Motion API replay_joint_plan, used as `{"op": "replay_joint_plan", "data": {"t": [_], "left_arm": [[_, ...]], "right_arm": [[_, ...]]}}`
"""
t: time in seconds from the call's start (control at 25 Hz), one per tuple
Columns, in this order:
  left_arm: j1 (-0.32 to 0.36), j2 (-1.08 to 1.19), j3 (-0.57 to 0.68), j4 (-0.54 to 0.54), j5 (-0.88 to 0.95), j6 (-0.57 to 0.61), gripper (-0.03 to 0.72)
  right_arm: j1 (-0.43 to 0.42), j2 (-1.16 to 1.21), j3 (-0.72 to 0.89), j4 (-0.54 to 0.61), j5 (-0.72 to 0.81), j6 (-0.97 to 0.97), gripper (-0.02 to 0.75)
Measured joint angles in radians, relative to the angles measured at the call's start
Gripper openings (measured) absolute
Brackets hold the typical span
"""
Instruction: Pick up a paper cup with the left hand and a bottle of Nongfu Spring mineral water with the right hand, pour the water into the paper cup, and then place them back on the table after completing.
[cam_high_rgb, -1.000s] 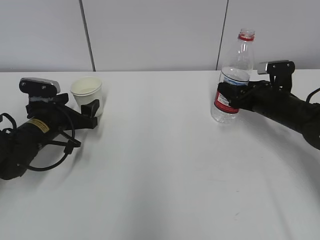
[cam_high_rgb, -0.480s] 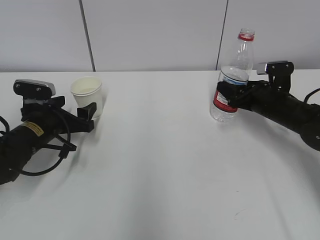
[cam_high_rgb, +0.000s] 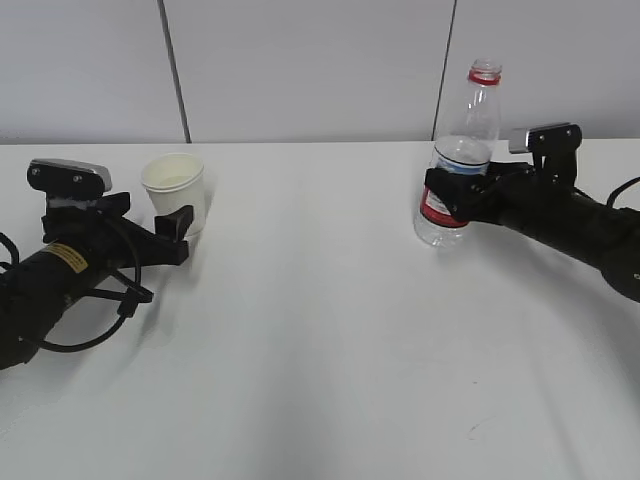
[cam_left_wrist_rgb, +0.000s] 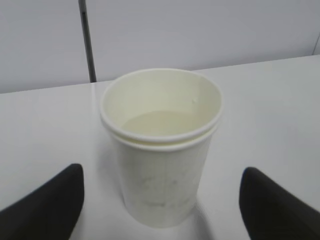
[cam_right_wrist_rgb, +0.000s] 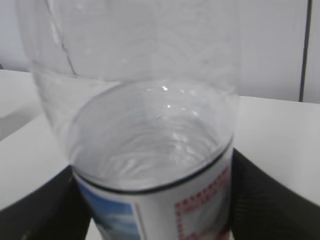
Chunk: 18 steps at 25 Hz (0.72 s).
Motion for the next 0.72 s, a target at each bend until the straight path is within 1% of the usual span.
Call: {"op": "replay_joint_plan", "data": {"t": [0.08, 0.16, 0.32, 0.56, 0.72], "left_arm": [[0.0, 0.0, 0.0, 0.001, 0.0, 0.0, 0.578], [0.0, 0.0, 0.0, 0.001, 0.0, 0.0, 0.578], [0.0, 0.0, 0.0, 0.002, 0.0, 0.0, 0.578], [0.0, 0.0, 0.0, 0.002, 0.0, 0.0, 0.578], [0.0, 0.0, 0.0, 0.002, 0.0, 0.0, 0.578]], "right_arm": [[0.0, 0.0, 0.0, -0.011, 0.0, 0.0, 0.605], [0.0, 0.0, 0.0, -0.021, 0.005, 0.004, 0.627], [0.002, -0.003, 0.014, -0.021, 0.007, 0.009, 0.636], [0.002, -0.05, 0.038, -0.022, 0.07, 0.009, 0.638], [0.002, -0.059, 0.038, -0.027, 0.082, 0.02, 0.639]]}}
